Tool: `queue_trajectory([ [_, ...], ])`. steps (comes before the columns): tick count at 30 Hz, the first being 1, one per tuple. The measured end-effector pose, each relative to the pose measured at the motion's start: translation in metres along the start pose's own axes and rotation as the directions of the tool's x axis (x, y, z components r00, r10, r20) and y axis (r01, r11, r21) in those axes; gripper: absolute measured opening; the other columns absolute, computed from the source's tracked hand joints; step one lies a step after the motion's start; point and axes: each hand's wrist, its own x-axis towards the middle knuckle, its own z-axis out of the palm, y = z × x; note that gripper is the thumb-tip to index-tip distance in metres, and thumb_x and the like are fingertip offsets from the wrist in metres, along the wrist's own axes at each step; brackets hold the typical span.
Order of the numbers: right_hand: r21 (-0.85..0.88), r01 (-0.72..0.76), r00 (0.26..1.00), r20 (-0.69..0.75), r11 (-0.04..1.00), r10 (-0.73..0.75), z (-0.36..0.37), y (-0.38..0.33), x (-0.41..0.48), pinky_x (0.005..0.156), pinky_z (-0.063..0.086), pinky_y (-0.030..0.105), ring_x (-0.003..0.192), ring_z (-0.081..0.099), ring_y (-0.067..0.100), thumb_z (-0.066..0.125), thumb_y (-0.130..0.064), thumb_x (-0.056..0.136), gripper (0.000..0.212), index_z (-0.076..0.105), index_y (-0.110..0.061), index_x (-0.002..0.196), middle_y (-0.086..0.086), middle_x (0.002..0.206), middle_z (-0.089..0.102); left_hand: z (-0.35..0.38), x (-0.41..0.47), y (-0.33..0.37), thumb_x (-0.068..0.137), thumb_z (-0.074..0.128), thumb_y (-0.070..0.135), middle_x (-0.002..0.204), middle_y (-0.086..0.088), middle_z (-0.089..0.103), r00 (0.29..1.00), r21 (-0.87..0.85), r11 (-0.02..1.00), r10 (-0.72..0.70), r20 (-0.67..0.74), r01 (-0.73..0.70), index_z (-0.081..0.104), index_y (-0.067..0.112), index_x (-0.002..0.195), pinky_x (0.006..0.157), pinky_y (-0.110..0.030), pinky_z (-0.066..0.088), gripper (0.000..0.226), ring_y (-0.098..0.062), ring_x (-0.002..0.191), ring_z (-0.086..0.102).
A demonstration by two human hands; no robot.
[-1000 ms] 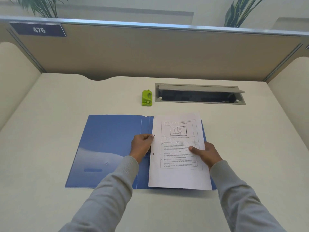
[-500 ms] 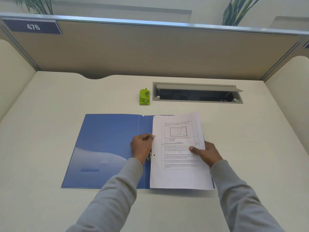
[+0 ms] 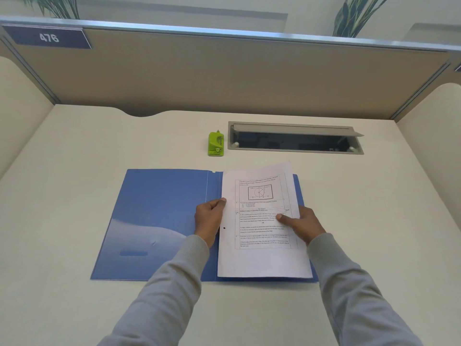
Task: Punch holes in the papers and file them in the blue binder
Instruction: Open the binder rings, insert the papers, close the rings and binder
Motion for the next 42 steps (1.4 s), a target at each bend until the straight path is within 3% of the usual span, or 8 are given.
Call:
queue_trajectory([
  [5,-0.005,-0.006,1.000,0.003,1.000,0.006,-0.001,0.001,0.001,0.098,0.055,0.047,0.104,0.071,0.031,0.077,-0.016,0.086,0.040,0.068,-0.009,0.124,0.010,0.118,0.073,0.001,0.001,0.003,0.094,0.071,0.021,0.103,-0.011,0.077,0.992,-0.107,0.986,-0.127,0.013,0.128,0.076,0.014,0.095,0.075,-0.034,0.061,0.009,-0.024,0.086,0.070],
  [14,0.029,-0.032,0.999,-0.010,0.999,0.032,-0.007,0.005,0.001,0.098,0.055,0.049,0.104,0.071,0.032,0.077,-0.013,0.086,0.040,0.067,-0.007,0.124,0.011,0.117,0.072,-0.003,0.008,0.002,0.082,0.083,0.019,0.103,-0.014,0.077,0.956,-0.280,0.915,-0.267,0.123,0.291,0.075,0.004,0.108,0.059,-0.028,0.056,0.032,-0.022,0.075,0.069],
  [22,0.029,-0.049,0.999,-0.009,0.998,0.049,-0.011,0.013,0.002,0.099,0.054,0.053,0.103,0.072,0.031,0.080,-0.017,0.084,0.046,0.067,-0.007,0.126,0.010,0.118,0.074,-0.003,0.006,0.005,0.086,0.079,0.014,0.101,-0.014,0.079,0.959,-0.292,0.915,-0.250,0.134,0.280,0.074,0.001,0.105,0.074,-0.031,0.064,0.024,-0.022,0.083,0.076],
  [25,0.037,-0.045,0.999,-0.008,0.998,0.046,-0.010,0.012,0.002,0.099,0.054,0.052,0.103,0.072,0.032,0.080,-0.015,0.084,0.045,0.067,-0.006,0.126,0.011,0.118,0.074,-0.004,0.005,0.006,0.087,0.079,0.021,0.092,-0.011,0.080,0.982,-0.135,0.973,-0.181,0.049,0.186,0.078,0.005,0.097,0.084,-0.042,0.063,0.019,-0.025,0.085,0.078],
  [27,0.044,-0.046,0.999,-0.009,0.998,0.047,-0.010,0.013,0.002,0.099,0.054,0.052,0.103,0.071,0.032,0.080,-0.015,0.084,0.045,0.067,-0.007,0.126,0.012,0.119,0.073,-0.006,0.001,0.009,0.088,0.075,0.029,0.081,-0.007,0.079,0.999,0.200,0.980,-0.006,-0.034,0.013,0.080,0.013,0.086,0.081,-0.042,0.064,0.018,-0.023,0.078,0.076],
  [30,0.064,-0.052,0.998,-0.017,0.997,0.053,-0.010,0.014,0.002,0.099,0.054,0.051,0.103,0.071,0.033,0.080,-0.014,0.084,0.045,0.067,-0.005,0.126,0.013,0.120,0.073,-0.008,-0.017,0.019,0.092,0.065,0.028,0.072,-0.002,0.076,0.969,0.573,0.797,0.247,-0.022,-0.190,0.080,0.017,0.079,0.072,-0.027,0.059,0.023,-0.022,0.074,0.071],
  [33,0.067,-0.059,0.998,-0.016,0.996,0.060,-0.010,0.015,0.001,0.099,0.055,0.051,0.103,0.071,0.033,0.080,-0.014,0.084,0.045,0.066,-0.005,0.126,0.012,0.119,0.073,-0.013,-0.030,0.024,0.091,0.062,0.021,0.069,0.003,0.074,0.958,0.667,0.712,0.287,0.009,-0.220,0.080,0.018,0.079,0.062,-0.016,0.047,0.022,-0.016,0.070,0.069],
  [42,0.068,-0.057,0.998,-0.019,0.996,0.059,-0.009,0.016,-0.001,0.099,0.054,0.054,0.103,0.071,0.033,0.080,-0.016,0.083,0.047,0.066,-0.006,0.127,0.012,0.120,0.073,-0.021,-0.058,-0.004,0.099,0.057,0.030,0.055,0.001,0.061,0.965,0.808,0.541,0.232,0.122,-0.233,0.062,0.015,0.058,0.066,-0.030,0.060,0.044,-0.018,0.055,0.062],
])
